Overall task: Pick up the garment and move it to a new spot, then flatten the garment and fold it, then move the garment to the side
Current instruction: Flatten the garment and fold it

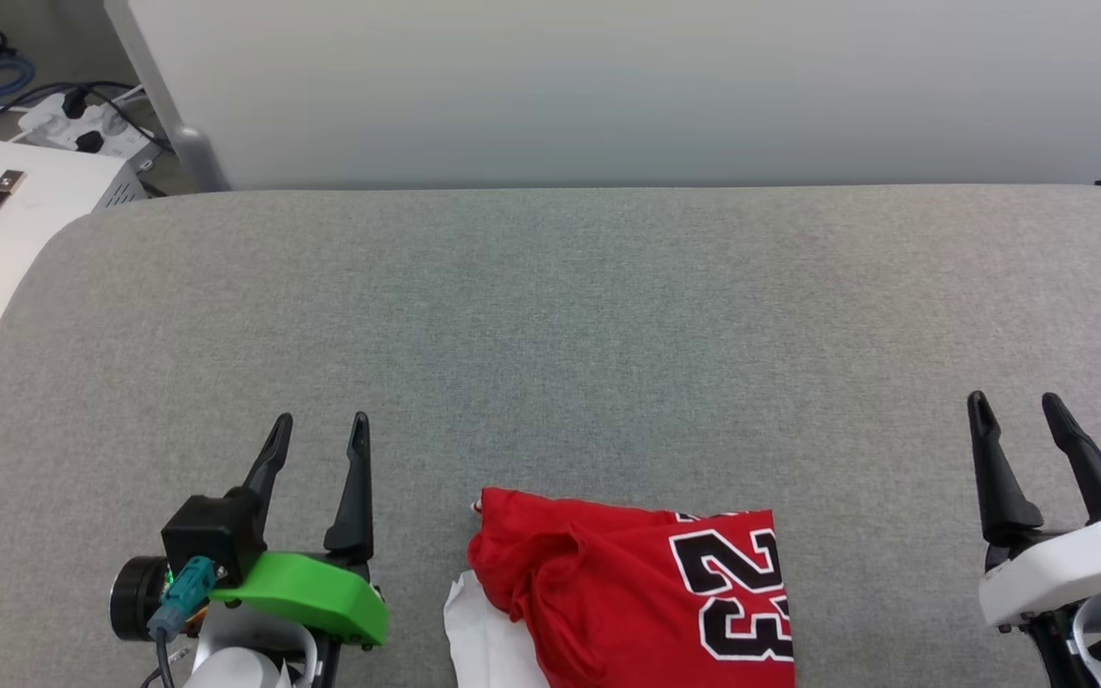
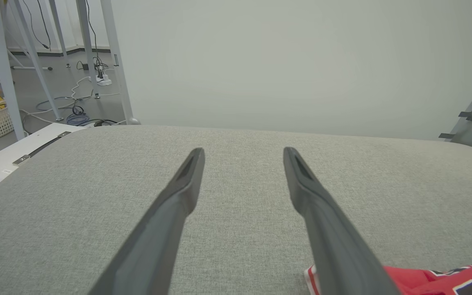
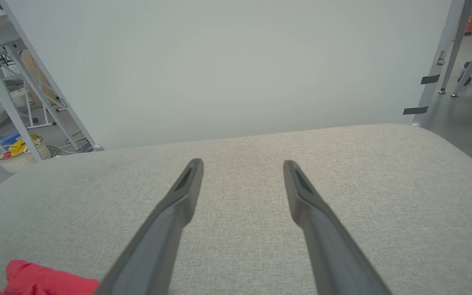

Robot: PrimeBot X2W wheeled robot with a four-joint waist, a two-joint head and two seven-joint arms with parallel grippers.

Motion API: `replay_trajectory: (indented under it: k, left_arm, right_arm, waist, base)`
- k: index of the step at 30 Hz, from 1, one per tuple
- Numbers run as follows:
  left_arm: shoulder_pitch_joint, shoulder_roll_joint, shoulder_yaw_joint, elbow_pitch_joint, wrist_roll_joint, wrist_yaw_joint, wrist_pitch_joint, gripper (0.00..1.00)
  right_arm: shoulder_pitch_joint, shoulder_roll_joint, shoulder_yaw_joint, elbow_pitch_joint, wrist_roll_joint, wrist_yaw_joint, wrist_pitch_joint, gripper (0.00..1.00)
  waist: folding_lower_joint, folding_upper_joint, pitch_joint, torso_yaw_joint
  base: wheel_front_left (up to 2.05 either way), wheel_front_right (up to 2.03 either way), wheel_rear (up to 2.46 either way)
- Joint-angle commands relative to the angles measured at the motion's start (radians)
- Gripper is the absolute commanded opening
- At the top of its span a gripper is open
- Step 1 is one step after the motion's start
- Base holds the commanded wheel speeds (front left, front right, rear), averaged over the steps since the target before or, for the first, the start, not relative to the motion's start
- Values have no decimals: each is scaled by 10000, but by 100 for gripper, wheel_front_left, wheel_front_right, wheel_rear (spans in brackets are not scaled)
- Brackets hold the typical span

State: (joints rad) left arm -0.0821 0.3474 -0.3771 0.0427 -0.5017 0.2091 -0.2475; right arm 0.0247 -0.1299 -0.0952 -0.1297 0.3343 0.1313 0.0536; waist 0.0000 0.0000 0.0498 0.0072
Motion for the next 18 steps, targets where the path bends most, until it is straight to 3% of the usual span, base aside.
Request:
replay_trajectory:
  k: [1, 7, 18]
  left_arm:
    - [192, 72, 99, -60, -62, 121, -101, 100]
    - [581, 189, 246, -43, -56, 173, -118, 100]
    - [988, 207, 450, 216, -165, 306, -128, 100]
  right_arm:
    - [151, 14, 130, -162, -243, -6, -137, 100]
    - [676, 18, 639, -713, -992, -6, -226, 100]
    - [1209, 56, 666, -1330, -1574, -6, -95, 100]
  waist:
    - [0, 0, -201, -234]
    - [0, 0, -480, -378]
    - [0, 0, -632, -412]
  base:
    - [0, 0, 0]
    - [0, 0, 0]
    - [0, 0, 0]
